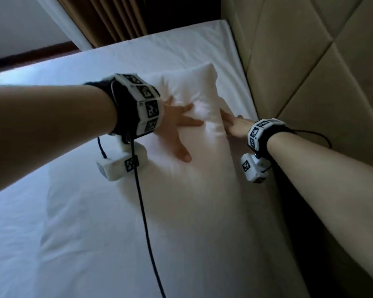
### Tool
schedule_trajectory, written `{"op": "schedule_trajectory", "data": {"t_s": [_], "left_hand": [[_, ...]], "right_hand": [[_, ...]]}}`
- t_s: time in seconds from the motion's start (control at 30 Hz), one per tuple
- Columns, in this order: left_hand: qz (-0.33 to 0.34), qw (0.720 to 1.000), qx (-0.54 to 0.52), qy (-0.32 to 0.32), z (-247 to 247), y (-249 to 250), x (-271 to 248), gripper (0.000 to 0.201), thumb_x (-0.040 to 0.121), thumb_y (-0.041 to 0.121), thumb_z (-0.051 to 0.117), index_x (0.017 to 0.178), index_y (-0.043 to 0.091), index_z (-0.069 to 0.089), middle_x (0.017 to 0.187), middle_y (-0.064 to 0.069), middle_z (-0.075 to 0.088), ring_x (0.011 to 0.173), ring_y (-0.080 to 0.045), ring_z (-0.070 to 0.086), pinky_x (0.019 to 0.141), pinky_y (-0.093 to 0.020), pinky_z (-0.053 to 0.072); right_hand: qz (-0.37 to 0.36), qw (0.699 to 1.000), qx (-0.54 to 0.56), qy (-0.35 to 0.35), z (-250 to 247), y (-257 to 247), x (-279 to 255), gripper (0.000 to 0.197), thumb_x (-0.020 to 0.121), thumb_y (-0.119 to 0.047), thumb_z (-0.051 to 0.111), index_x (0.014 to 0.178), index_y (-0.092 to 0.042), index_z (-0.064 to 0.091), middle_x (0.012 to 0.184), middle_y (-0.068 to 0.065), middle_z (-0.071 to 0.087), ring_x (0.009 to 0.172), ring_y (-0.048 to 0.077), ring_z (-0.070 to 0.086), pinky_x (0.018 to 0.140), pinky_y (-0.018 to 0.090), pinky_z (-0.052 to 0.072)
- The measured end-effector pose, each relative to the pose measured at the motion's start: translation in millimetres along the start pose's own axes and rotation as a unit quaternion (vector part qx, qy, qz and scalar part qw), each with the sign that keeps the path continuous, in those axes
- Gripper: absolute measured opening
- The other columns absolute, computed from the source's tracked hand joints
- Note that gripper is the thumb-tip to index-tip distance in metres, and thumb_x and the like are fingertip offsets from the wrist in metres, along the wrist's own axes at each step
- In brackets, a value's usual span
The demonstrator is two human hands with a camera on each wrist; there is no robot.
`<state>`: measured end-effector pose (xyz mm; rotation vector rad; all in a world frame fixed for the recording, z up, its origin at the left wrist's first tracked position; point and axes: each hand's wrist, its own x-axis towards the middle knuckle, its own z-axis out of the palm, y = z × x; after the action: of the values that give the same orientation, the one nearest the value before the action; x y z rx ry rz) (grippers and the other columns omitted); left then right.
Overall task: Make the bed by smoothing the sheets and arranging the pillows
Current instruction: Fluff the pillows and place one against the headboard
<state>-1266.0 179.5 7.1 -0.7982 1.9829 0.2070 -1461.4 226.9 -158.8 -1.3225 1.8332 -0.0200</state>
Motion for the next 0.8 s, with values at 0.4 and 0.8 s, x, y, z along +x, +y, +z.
{"op": "schedule_trajectory", "data": {"t_s": [0.4, 0.8], "left_hand": [[0.039, 0.993, -0.07, -0.083, 19, -33, 40, 0.117, 0.04, 0.091, 0.053, 0.139, 0.069, -0.005, 0.155, 0.022, -0.028, 0.144, -0.03, -0.028, 0.115, -0.064, -0.006], [0.036, 0.997, -0.05, -0.048, -2, -7, 28, 0.111, 0.058, 0.082, 0.065, 0.14, 0.067, -0.007, 0.155, 0.02, -0.029, 0.144, -0.031, -0.027, 0.113, -0.064, -0.002]], "right_hand": [[-0.032, 0.99, 0.123, 0.062, 27, 8, 56, 0.057, 0.087, -0.072, 0.04, 0.141, -0.058, 0.027, 0.145, 0.01, 0.047, 0.127, 0.034, 0.049, 0.091, 0.032, 0.035], [0.042, 0.957, 0.165, 0.237, 12, 13, 32, 0.023, 0.078, -0.015, 0.067, 0.097, -0.025, 0.078, 0.095, 0.007, 0.074, 0.093, 0.029, 0.067, 0.075, 0.026, 0.053]]}}
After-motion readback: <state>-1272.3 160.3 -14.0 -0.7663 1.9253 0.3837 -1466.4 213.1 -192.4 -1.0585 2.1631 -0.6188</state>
